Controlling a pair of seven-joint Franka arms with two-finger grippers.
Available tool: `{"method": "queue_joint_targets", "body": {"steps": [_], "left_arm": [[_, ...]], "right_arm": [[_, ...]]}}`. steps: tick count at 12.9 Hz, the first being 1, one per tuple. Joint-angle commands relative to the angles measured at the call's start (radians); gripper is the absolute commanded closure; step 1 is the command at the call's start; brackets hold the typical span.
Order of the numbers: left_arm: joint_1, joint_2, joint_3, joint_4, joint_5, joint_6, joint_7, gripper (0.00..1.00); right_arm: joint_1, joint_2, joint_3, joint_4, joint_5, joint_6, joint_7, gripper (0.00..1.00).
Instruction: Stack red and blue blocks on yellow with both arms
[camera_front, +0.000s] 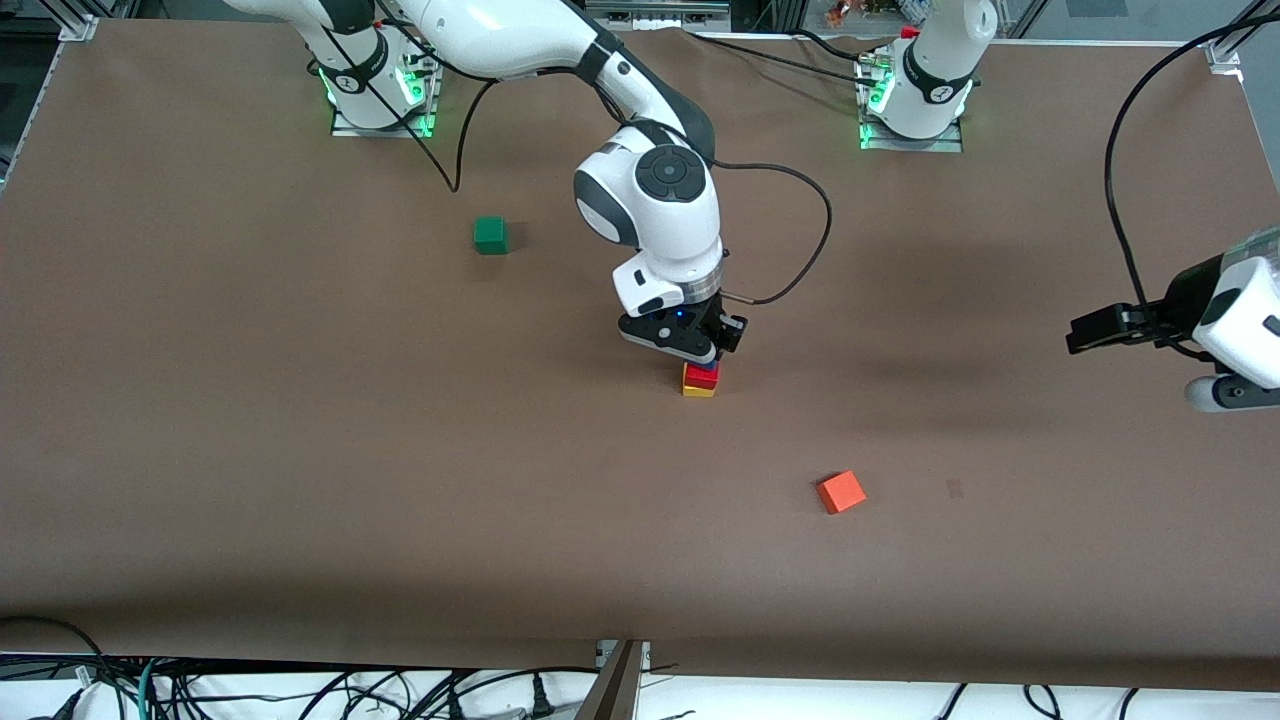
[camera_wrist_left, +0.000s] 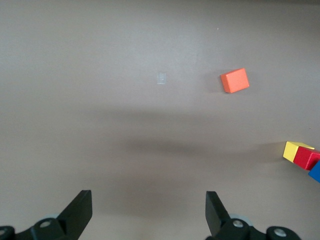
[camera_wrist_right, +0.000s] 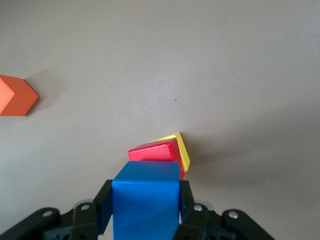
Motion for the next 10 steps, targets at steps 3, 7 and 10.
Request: {"method": "queue_joint_targets", "body": {"steps": [3, 7, 10], "left_arm": [[-0.006, -0.152, 0.07, -0.172, -0.005, -0.029, 0.089, 0.0], [-0.015, -0.232, 0.074, -0.311, -0.01, 0.057, 0.083, 0.0], [-0.006, -0.21, 0.07, -0.306, -0.011, 0.062, 0.086, 0.0]], "right_arm": [[0.006, 0.043, -0.007, 0.042, -0.02, 0.03, 0.017, 0.57], [0.006, 0.042, -0.008, 0.042, -0.02, 0.03, 0.017, 0.05], [0.004, 0.034, -0.017, 0.042, -0.019, 0.02, 0.014, 0.01]]}}
